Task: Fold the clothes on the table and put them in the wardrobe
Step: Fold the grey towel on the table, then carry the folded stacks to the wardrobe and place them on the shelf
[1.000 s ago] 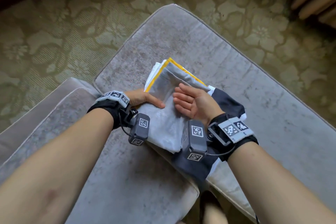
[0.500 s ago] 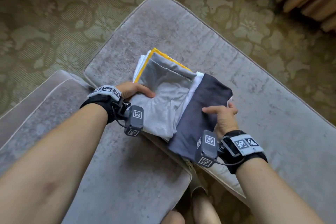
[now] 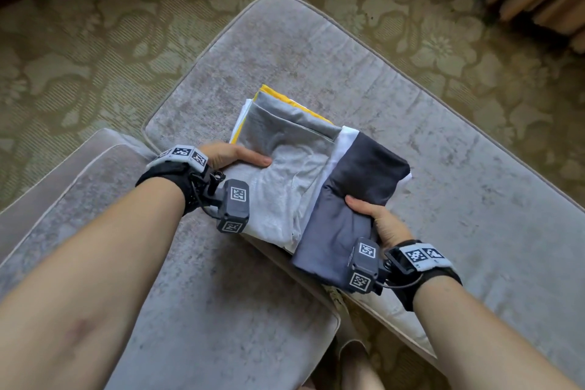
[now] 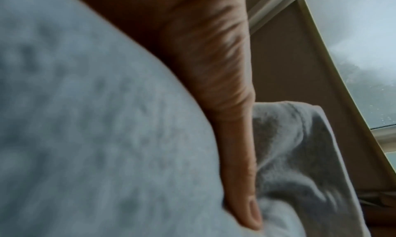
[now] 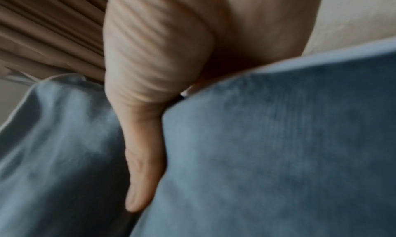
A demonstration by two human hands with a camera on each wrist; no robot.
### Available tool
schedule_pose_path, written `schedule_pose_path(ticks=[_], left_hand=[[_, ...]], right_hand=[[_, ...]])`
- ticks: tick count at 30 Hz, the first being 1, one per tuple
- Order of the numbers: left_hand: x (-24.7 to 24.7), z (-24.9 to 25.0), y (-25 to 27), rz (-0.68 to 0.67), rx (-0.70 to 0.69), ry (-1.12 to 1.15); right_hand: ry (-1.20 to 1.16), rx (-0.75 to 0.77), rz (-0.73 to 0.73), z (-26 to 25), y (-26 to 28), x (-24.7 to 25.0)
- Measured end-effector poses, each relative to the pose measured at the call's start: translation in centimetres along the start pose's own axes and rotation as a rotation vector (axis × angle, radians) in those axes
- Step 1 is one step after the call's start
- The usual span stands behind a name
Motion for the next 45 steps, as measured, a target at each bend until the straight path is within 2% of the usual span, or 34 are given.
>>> schedule_pose_path(ticks=[7, 12, 16, 20, 23, 31, 34, 40, 45], left_hand=[[-0.4, -0.5, -0.9, -0.034, -0.061, 0.071], [-0.8, -0.9, -0.7, -0.059, -0.041, 0.096], [-2.1, -1.6, 0.2, -0.087, -0.036, 0.110], [-5.5, -0.8, 2.7, -0.164, -0.079, 0.083], [-9.0, 1.2, 6.9, -0.195, -0.133, 0.020], [-21.1, 7.2, 19.4, -0.281, -0.265, -0.106], [-27.2, 9.0, 24.4, -0.293, -0.311, -0.180], [-43.1, 8.9, 33.7, -0.332, -0.356, -0.372], [-60.0, 6.7, 41.4, -0.472, -0.452, -0.543]], right_hand=[[-0.063, 0.009, -0.088, 0.2, -0.7, -1.1], [-0.032, 0.017, -0.165, -0.7, -0.1, 0.0], [-0.055, 0.058, -0.160, -0.7, 1.1, 1.5], [-0.098, 0.063, -0.121, -0.5, 3.9, 4.7], [-0.155, 0.114, -0.102, -1.4, 7.9, 7.8], [-0.263, 0.312, -0.045, -6.8, 20.8, 18.8], [-0.304, 0.362, -0.049, -8.3, 25.6, 24.2], [-0.368, 0.442, 0.078, -6.9, 35.6, 40.0], [-0.454, 0.578, 0.241, -3.4, 44.5, 55.8]])
Point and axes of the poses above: each hand's wrist, its own y-axis away from the middle knuckle, its own x-axis out of the back of the hand, z = x × y, the point moved 5 cm from there along -y, towards the middle knuckle, and after that the axes turned 3 degrees about z, right-handed, at the moved point
